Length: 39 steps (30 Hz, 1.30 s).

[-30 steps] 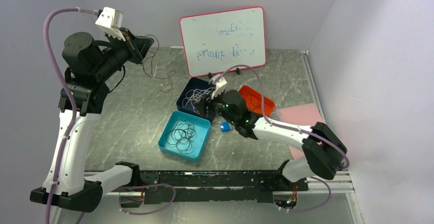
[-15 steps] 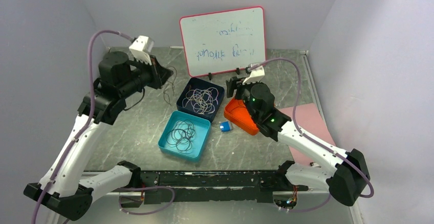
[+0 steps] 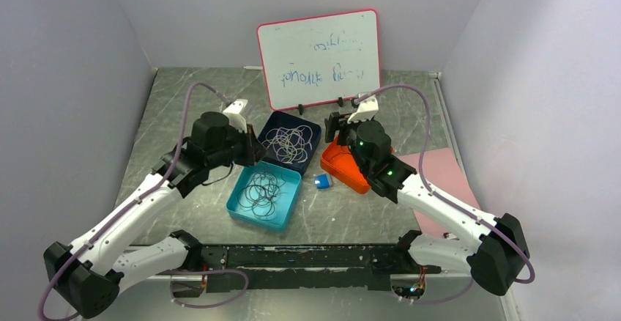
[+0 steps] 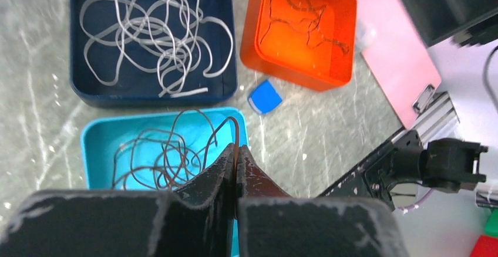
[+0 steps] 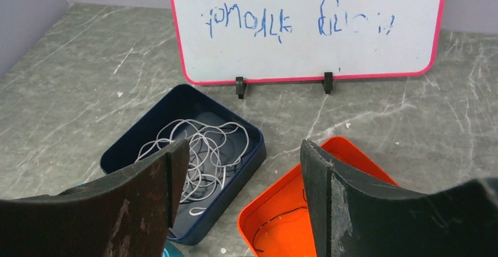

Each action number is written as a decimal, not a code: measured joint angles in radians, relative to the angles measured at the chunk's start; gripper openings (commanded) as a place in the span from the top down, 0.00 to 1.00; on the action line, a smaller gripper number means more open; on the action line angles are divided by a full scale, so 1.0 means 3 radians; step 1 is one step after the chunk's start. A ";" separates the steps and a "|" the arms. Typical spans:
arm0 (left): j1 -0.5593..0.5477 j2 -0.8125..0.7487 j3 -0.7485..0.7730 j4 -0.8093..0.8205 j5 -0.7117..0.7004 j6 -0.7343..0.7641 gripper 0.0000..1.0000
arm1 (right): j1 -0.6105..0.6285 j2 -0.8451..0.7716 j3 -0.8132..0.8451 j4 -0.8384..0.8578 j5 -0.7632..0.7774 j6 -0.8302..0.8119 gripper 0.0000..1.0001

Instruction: Untangle the cables

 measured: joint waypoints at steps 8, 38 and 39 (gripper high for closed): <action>-0.0153 0.0067 -0.0568 0.0313 -0.0045 -0.0233 0.93 | -0.0001 -0.0001 -0.0004 -0.0013 0.0010 0.0031 0.27; -0.0197 0.0865 -0.1217 0.0763 -0.0220 -0.0362 0.58 | -0.0003 0.0127 -0.0045 -0.0103 -0.0134 0.0182 0.27; -0.0197 0.0832 -0.1179 0.0738 -0.0247 -0.0355 0.56 | -0.0003 0.0130 -0.0043 -0.0103 -0.0134 0.0182 0.27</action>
